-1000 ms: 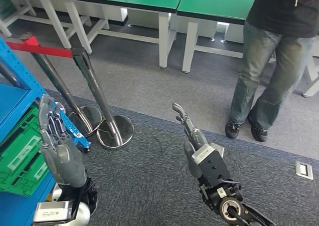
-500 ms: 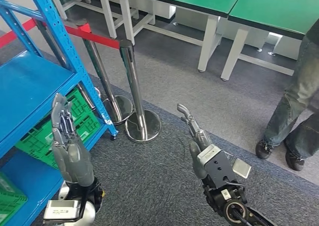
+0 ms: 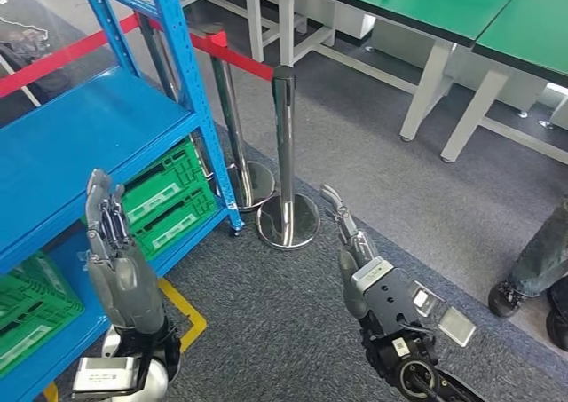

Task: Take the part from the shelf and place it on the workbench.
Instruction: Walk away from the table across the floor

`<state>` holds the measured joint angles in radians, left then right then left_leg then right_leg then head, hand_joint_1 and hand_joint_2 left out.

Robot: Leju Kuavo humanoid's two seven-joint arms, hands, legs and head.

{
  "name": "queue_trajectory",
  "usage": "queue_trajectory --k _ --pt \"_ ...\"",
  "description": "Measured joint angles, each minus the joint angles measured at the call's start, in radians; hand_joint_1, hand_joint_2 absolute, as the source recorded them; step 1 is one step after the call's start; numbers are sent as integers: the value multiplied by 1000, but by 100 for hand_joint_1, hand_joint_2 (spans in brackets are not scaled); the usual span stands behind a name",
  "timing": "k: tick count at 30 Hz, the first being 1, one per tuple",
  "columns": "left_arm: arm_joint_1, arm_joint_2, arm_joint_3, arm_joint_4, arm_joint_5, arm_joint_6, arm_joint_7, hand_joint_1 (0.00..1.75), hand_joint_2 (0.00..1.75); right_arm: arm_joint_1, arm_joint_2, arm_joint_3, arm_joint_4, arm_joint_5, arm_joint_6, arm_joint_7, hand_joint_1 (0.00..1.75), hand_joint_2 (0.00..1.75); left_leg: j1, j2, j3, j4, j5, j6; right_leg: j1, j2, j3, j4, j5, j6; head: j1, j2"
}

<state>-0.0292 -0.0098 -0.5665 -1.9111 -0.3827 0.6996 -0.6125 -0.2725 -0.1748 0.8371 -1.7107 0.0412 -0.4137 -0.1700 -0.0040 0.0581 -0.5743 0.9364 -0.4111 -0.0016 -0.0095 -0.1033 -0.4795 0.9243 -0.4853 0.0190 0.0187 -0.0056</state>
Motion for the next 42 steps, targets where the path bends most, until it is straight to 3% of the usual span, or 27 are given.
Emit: queue_trajectory --k 1,2,5,8,9,11,12,13,15,17,19,21,23,24,25,26,28,30,32,33,34,35,37,38,39,40,42 --pt "0 -1 0 0 -1 0 2 0 0 0 0 0 -1 0 1 2 0 0 2 -11 1 -3 2 6 -2 1 1 1 -4 6 1 0" --pt "0 -1 0 0 -2 0 4 0 0 1 0 -1 -2 1 2 4 0 0 4 -21 3 -6 4 12 -4 17 -3 14 -16 12 2 0" --pt "-1 -4 0 0 -3 0 5 0 0 2 0 -2 -3 2 4 5 0 0 10 -45 9 -12 8 26 -9 85 -45 116 -81 19 12 0" --pt "-1 -5 0 0 -3 0 5 0 0 4 0 -2 -3 2 4 6 0 0 10 -50 9 -12 8 27 -9 92 -62 153 -99 19 15 0" --pt "-1 -5 0 1 -3 0 5 0 0 6 0 -2 -3 2 4 6 0 0 10 -56 9 -12 8 28 -9 95 -82 195 -115 20 16 0" --pt "0 -5 0 2 -8 0 8 0 0 12 -1 -3 -3 1 14 7 0 0 8 -100 11 -9 7 28 -9 111 -91 192 -75 17 23 0" --pt "0 -5 0 3 -10 0 12 0 0 13 -1 -4 -3 1 22 8 0 0 7 -125 12 -7 7 27 -11 137 -83 161 -47 13 27 0" --pt "-1 -5 0 3 -12 0 17 0 0 12 -1 -4 -3 1 30 8 0 0 6 -149 10 -3 6 24 -13 162 -55 86 -6 8 31 0" --pt "-4 -5 0 3 -12 0 23 0 0 9 -1 -4 -2 1 37 6 0 0 7 -172 0 2 10 13 -13 191 -25 26 5 1 35 0" --pt "-4 -4 0 2 -12 0 26 0 0 4 -1 -4 -2 1 41 4 0 0 10 -192 -10 2 17 -2 -12 170 -18 18 8 -8 37 0" --pt "-7 -3 0 0 -12 0 25 0 0 -2 2 -3 -2 0 44 2 0 0 6 -158 -28 33 -2 -12 -16 142 -15 9 14 -20 34 0" --pt "-14 -2 0 -2 -11 0 23 0 0 -7 4 -1 -2 -1 49 2 0 0 6 -99 -83 143 -61 -20 -17 112 -15 4 17 -28 29 0" --pt "-20 -1 0 -2 -11 0 23 0 0 -8 5 2 0 -2 53 2 0 0 11 -77 -149 274 -113 -27 -14 80 -17 4 16 -31 26 0" --pt "-23 -1 0 -2 -11 1 23 0 0 -10 6 4 1 -3 54 2 0 0 14 -72 -163 303 -117 -30 -14 64 -18 4 16 -31 26 0" --pt "-27 -1 0 -2 -11 1 23 0 0 -13 7 5 2 -4 54 2 0 0 16 -67 -155 290 -101 -32 -14 50 -17 4 15 -31 26 0" --pt "-32 -1 0 -2 -12 1 24 0 0 -18 8 7 3 -5 55 2 0 0 18 -58 -124 235 -72 -32 -14 36 -16 5 14 -29 25 0" --pt "-42 -1 0 -2 -14 1 24 0 0 -30 10 9 4 -6 54 3 0 0 16 -13 -38 85 -16 -27 -10 15 -13 7 9 -23 25 0" --pt "-47 -2 0 -3 -17 1 25 0 0 -39 12 10 5 -10 54 3 0 0 11 14 6 4 1 -17 -4 -3 -8 8 4 -13 30 0" --pt "-45 -2 1 -4 -17 1 25 0 0 -43 16 12 6 -17 52 2 0 0 8 -7 6 -3 1 -4 -2 -23 -1 4 1 -1 36 0" --pt "-42 -2 2 -5 -17 1 25 0 0 -44 18 13 6 -19 51 1 0 0 9 -19 7 -6 3 2 -5 -19 0 8 -5 5 37 0" --pt "-40 -2 2 -6 -18 1 24 0 0 -46 19 14 7 -21 49 -1 0 0 12 -30 9 -10 5 9 -7 -1 -6 25 -20 10 38 0" --pt "-39 -2 2 -7 -18 1 23 0 0 -47 20 14 7 -20 48 -2 0 0 15 -41 12 -13 8 14 -9 27 -24 67 -45 14 42 0" --pt "-37 -2 2 -8 -17 1 21 0 0 -47 20 17 10 -20 48 -3 0 0 17 -64 13 -14 9 21 -11 83 -91 208 -112 17 52 0" --pt "-35 -2 2 -8 -17 0 21 0 0 -46 20 18 12 -20 48 -4 0 0 15 -77 13 -14 8 22 -10 93 -126 277 -136 18 57 0" --pt "-32 -2 2 -8 -17 0 20 0 0 -44 20 19 15 -20 48 -4 0 0 14 -92 13 -13 8 22 -10 98 -149 317 -141 18 60 0" --pt "-30 -2 2 -8 -16 0 20 0 0 -43 20 21 18 -20 50 -4 0 0 14 -107 14 -12 8 22 -10 100 -154 316 -124 17 63 0" --pt "-28 -3 2 -8 -17 0 18 0 0 -43 20 21 21 -20 54 -5 0 0 14 -137 16 -9 6 20 -12 119 -114 204 -44 12 69 0"
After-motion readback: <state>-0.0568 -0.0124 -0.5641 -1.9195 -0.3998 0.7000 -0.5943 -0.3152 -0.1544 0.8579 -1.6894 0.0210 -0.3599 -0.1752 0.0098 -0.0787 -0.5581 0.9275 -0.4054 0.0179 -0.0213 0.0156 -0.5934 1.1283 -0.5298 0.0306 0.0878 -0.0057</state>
